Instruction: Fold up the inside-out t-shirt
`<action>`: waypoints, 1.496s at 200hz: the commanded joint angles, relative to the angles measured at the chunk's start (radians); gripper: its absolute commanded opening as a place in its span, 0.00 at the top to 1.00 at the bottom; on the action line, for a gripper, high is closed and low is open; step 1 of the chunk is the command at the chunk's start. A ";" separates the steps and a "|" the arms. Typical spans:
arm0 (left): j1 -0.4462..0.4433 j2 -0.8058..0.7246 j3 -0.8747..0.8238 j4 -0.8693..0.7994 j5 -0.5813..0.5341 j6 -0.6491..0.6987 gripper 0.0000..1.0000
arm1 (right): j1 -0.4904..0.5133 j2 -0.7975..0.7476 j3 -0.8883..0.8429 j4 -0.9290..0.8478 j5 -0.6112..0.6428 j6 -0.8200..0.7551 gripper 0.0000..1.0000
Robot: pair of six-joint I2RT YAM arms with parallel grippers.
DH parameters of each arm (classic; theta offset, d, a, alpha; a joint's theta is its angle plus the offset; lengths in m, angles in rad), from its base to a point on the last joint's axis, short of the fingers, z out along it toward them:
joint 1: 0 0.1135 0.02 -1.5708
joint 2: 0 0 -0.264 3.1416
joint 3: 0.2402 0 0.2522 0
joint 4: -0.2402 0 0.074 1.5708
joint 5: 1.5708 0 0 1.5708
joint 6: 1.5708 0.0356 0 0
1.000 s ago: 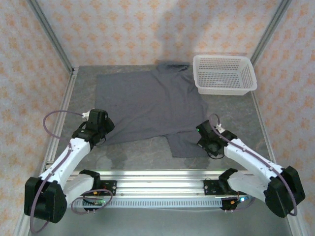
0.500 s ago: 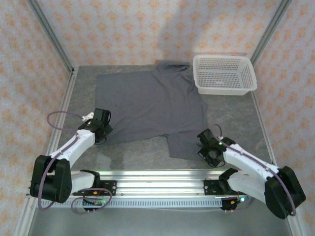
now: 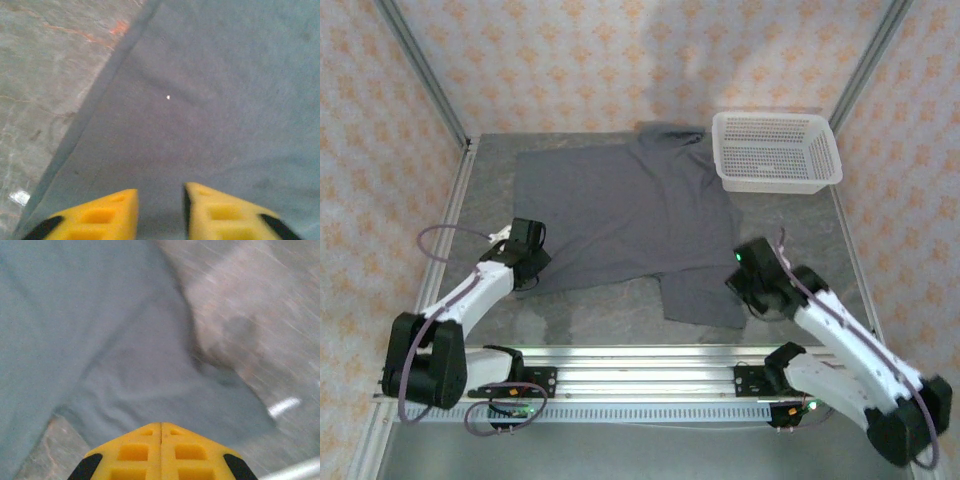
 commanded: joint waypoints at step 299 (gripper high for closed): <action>0.137 -0.405 -0.092 -0.257 -0.049 -0.061 0.60 | -0.158 0.133 -0.197 0.254 -0.078 -0.242 0.67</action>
